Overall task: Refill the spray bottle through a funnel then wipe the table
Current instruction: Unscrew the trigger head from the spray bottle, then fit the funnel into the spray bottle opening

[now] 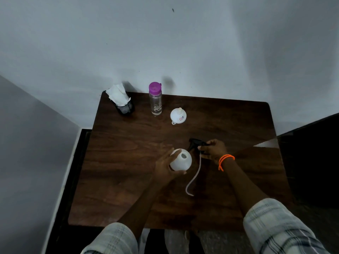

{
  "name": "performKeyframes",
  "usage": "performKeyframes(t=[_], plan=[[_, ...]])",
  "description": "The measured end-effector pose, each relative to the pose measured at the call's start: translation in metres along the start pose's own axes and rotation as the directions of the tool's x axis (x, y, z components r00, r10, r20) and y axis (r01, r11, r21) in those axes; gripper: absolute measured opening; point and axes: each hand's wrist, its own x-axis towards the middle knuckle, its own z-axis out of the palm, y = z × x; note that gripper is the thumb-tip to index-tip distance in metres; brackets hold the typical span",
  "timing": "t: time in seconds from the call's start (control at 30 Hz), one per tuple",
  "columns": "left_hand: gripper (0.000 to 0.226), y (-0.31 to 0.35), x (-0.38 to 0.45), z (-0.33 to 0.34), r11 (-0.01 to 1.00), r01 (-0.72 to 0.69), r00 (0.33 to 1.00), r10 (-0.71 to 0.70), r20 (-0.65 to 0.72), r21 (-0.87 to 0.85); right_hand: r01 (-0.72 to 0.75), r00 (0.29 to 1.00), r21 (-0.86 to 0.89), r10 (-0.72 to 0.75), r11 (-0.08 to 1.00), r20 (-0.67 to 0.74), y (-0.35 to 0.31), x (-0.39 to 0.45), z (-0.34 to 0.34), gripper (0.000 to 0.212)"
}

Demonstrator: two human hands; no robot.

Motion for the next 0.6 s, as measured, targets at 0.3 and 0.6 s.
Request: performKeyframes(t=[0.3,0.6], plan=[[0.086,-0.013,-0.007,0.010,1.000,0.003,0.999,-0.003,-0.046,0.001,0.100,0.988,-0.196,-0.121,0.975,-0.098,0.012,0.003,-0.002,0.041],[0.097,-0.025,-0.016,-0.001,0.991,0.133,0.991,-0.133,0.011,-0.013,0.083,0.984,-0.381,-0.137,0.921,-0.117,0.007,-0.002,-0.006,0.041]])
